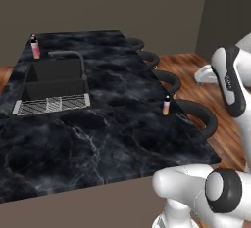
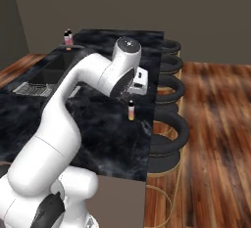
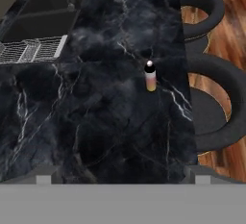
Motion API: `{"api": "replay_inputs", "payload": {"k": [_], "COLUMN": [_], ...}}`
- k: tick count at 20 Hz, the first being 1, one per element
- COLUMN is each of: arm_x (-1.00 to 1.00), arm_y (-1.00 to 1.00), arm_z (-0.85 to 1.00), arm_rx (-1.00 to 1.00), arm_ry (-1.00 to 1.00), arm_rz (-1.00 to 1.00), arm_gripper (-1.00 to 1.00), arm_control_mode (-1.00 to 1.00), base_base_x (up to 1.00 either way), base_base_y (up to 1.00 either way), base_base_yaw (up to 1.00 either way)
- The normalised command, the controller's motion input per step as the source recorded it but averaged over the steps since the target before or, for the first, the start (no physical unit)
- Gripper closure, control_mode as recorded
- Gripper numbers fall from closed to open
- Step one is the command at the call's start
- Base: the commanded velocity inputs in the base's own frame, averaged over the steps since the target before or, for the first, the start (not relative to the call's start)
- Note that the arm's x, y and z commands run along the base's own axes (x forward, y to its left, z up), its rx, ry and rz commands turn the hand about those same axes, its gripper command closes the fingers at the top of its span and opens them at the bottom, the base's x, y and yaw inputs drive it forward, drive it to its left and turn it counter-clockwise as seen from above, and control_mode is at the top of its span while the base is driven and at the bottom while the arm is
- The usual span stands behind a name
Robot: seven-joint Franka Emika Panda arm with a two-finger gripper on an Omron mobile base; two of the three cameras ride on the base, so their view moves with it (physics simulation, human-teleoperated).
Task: Place the large bottle from the dining counter next to the other large bottle outside the sink, and place the small bottle from the dining counter next to the other small bottle inside the sink.
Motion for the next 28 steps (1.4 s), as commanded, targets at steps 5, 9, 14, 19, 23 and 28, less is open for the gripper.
{"api": "replay_inputs", "payload": {"k": [5, 9, 14, 19, 23, 28], "arm_x": [0.0, 0.0, 0.0, 0.05, 0.15, 0.22], "arm_y": [0.26, 0.25, 0.17, 0.08, 0.0, 0.0], "arm_z": [-0.02, -0.21, -0.41, -0.52, -0.35, -0.08], "arm_rx": [-0.19, -0.17, -0.12, -0.08, -0.03, 0.0], "arm_ry": [0.0, -0.06, -0.07, -0.03, -0.01, 0.0], "arm_rz": [0.0, 0.0, 0.0, 0.0, -0.03, -0.06], "arm_gripper": [-1.0, -1.0, -1.0, -1.0, -1.0, -1.0], "arm_control_mode": [-1.0, -1.0, -1.0, -1.0, -1.0, -1.0], "base_base_x": [0.0, 0.0, 0.0, 0.0, 0.0, 0.0], "base_base_y": [0.0, 0.0, 0.0, 0.0, 0.0, 0.0], "base_base_yaw": [0.0, 0.0, 0.0, 0.0, 0.0, 0.0]}}
